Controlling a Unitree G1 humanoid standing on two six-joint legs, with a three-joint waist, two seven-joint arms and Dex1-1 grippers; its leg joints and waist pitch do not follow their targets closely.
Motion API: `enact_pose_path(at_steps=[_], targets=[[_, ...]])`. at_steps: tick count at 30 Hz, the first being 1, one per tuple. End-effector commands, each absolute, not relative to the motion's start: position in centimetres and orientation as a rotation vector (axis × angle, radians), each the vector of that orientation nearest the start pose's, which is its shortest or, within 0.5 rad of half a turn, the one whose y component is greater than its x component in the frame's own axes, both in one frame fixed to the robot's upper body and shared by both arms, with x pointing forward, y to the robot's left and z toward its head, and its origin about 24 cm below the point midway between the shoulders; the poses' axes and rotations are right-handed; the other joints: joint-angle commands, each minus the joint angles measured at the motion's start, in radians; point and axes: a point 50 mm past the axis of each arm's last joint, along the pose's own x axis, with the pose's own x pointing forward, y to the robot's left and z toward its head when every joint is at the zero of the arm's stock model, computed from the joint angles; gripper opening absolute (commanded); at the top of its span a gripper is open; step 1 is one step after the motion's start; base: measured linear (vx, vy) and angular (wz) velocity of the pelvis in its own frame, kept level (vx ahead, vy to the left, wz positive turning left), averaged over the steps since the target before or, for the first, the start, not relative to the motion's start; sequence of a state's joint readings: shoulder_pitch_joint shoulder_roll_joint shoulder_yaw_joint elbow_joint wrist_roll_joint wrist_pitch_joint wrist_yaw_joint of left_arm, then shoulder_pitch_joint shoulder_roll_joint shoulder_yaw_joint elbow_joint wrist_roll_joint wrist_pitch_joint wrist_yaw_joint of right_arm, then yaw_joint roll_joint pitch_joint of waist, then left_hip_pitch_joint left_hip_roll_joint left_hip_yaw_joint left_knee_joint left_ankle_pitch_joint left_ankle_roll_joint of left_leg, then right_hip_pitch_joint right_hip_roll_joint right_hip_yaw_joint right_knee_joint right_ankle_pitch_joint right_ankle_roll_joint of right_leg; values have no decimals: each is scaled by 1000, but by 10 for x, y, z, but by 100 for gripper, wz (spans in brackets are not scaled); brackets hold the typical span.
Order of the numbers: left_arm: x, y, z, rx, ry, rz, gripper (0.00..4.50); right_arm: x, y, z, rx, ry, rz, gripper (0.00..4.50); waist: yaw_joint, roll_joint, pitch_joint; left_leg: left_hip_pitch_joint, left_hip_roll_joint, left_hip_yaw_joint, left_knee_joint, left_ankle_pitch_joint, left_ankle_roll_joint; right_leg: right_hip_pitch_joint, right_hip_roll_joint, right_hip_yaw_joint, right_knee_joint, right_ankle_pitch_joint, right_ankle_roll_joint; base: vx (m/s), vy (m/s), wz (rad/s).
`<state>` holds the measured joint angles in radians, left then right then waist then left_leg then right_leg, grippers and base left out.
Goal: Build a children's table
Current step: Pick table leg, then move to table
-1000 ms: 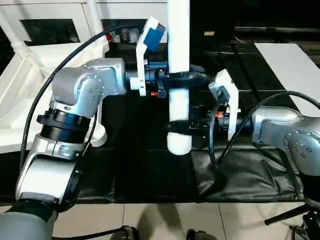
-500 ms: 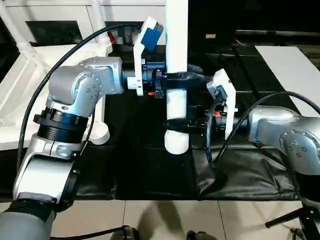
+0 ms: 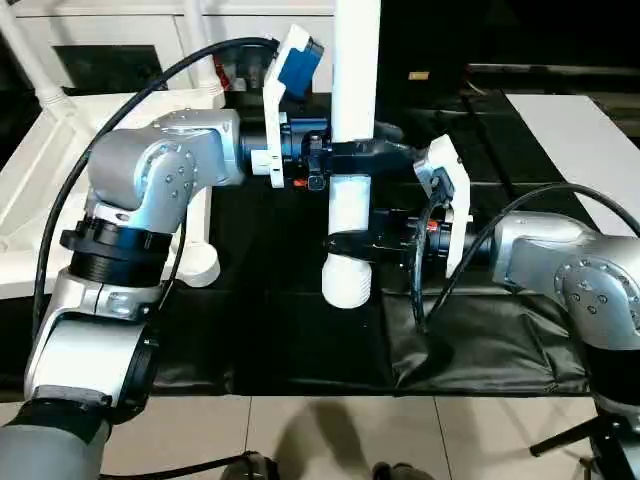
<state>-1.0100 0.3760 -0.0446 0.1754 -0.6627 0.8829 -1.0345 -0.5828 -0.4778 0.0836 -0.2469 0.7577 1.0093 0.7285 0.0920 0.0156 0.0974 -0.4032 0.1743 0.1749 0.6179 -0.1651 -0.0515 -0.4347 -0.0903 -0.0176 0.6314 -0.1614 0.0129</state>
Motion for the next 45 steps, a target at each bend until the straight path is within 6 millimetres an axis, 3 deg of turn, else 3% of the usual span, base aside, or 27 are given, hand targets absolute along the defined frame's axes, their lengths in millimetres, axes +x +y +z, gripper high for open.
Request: enact_pose_path(at_steps=[1,10,11,17,19,20,21,22,23,24,25,27,29,30,31,34,35,36,37,38,39,40,41,42,43,44,45], targets=[[326,95,258,-158,64,-1444,322,278,-116,188,110,239,1210,184,5,-14,-103,18,22,-2,-63,-134,-13,69,-29,19,-64,-189,-226,0,0,0],[324,109,261,-286,58,-1457,390,282,-133,198,133,161,1103,184,8,-9,-105,19,20,-2,-62,-156,-22,68,-28,17,-69,-227,-209,0,0,0],[325,112,260,-282,52,-1435,398,280,-135,199,136,152,1099,184,10,1,-105,19,20,-4,-61,-155,-25,67,-29,17,-67,-225,-207,0,0,0],[325,166,245,-310,-5,-1070,433,272,-162,193,127,129,927,184,1,4,-108,16,21,-6,-63,-166,-34,70,-25,15,-69,-213,-193,0,0,0],[319,193,226,-287,-40,-870,437,275,-173,184,103,119,773,184,-5,-1,-103,17,21,-6,-67,-190,-41,65,-24,14,-78,-289,-169,0,0,0],[314,199,214,-273,-36,-786,437,277,-178,178,68,113,680,184,-7,-21,-106,15,27,-6,-69,-179,-40,67,-29,15,-79,-287,-162,0,0,0],[304,207,187,-206,-9,-617,437,282,-186,169,-6,44,502,184,-15,-32,-100,5,31,-3,-73,-156,-46,61,-28,15,-83,-281,-139,0,0,0],[303,208,186,-199,-6,-605,437,282,-187,169,-12,36,489,184,-12,-22,-104,11,33,-5,-74,-163,-48,59,-32,14,-82,-297,-126,0,0,0],[296,208,165,-109,13,-480,437,285,-192,161,-95,-11,358,184,-17,-25,-105,19,33,-3,-74,-208,-51,48,-28,16,-94,-362,-98,0,0,0],[294,207,155,-59,12,-400,437,285,-194,155,-128,11,305,184,-19,-21,-104,23,26,-4,-76,-259,-58,46,-22,13,-101,-441,-64,0,0,0],[294,207,155,-59,12,-400,437,285,-194,155,-128,11,305,184,-19,-21,-104,23,26,-4,-76,-259,-58,46,-22,13,-101,-441,-64,0,0,0],[283,198,129,9,-63,-126,437,280,-187,136,-35,46,233,184,-20,-36,-99,33,33,-11,-83,-365,-50,35,-20,9,-123,-527,-11,0,0,0],[281,191,124,36,-65,-96,437,277,-181,129,14,57,242,184,-20,-31,-98,36,30,-13,-84,-410,-41,28,-26,9,-131,-570,2,0,0,0],[281,186,122,62,-69,-93,437,276,-176,125,24,59,256,184,-20,-38,-97,39,26,-15,-84,-445,-22,33,-37,5,-141,-615,6,0,0,0],[281,182,122,85,-78,-101,437,275,-173,122,37,64,265,184,-20,-41,-94,32,24,-13,-85,-441,-8,37,-43,7,-147,-632,14,0,0,0],[280,168,121,128,-96,-113,437,269,-156,106,92,61,268,184,-8,-43,-91,15,22,-12,-59,-345,57,57,-123,36,-180,-760,40,-27,39,-5],[280,167,120,130,-98,-103,437,269,-154,102,92,70,255,184,-4,-44,-89,12,27,-24,-50,-314,74,64,-151,49,-191,-788,34,-42,83,-9],[279,166,119,136,-113,-81,437,268,-153,98,87,71,238,184,-6,-42,-87,11,28,-29,-56,-314,83,72,-152,40,-194,-785,26,-40,127,-12],[279,164,117,140,-119,-71,437,268,-153,95,102,77,220,184,-11,-38,-83,14,29,-29,-63,-337,86,68,-145,32,-196,-779,23,-40,127,-12],[279,163,116,145,-124,-64,437,268,-153,93,114,81,208,184,-22,-30,-82,35,25,-27,-74,-419,84,59,-120,4,-192,-749,18,-43,147,-10],[278,161,115,153,-128,-67,437,268,-153,91,131,82,203,184,-51,-18,-82,49,23,-21,-106,-544,74,56,-63,-44,-171,-641,18,-55,155,-6],[278,160,114,158,-130,-71,437,268,-152,90,142,83,202,184,-71,6,-78,36,32,3,-172,-700,42,69,5,-101,-86,-450,-11,-55,155,-6],[278,160,114,160,-131,-69,437,267,-153,90,137,81,202,184,-67,15,-75,10,40,22,-213,-780,31,94,27,-129,31,-307,-39,-82,171,3],[277,159,113,170,-135,-71,437,267,-153,91,124,67,201,184,-23,14,-59,-41,32,79,-248,-856,12,118,39,-156,129,-203,-57,-126,130,19],[277,159,112,174,-136,-74,437,267,-154,91,122,60,199,184,-12,-12,-73,-10,42,100,-219,-725,-34,110,-13,-73,95,-386,-40,-126,130,19],[277,160,112,186,-137,-65,437,267,-154,92,110,47,197,184,-30,-66,-94,30,48,75,-119,-579,-59,72,-99,-9,8,-670,28,0,0,0],[277,160,112,186,-137,-65,437,267,-154,92,108,46,196,184,-16,-98,-102,41,3,-9,103,-326,-20,17,-223,65,-146,-867,54,-23,-2,21]])
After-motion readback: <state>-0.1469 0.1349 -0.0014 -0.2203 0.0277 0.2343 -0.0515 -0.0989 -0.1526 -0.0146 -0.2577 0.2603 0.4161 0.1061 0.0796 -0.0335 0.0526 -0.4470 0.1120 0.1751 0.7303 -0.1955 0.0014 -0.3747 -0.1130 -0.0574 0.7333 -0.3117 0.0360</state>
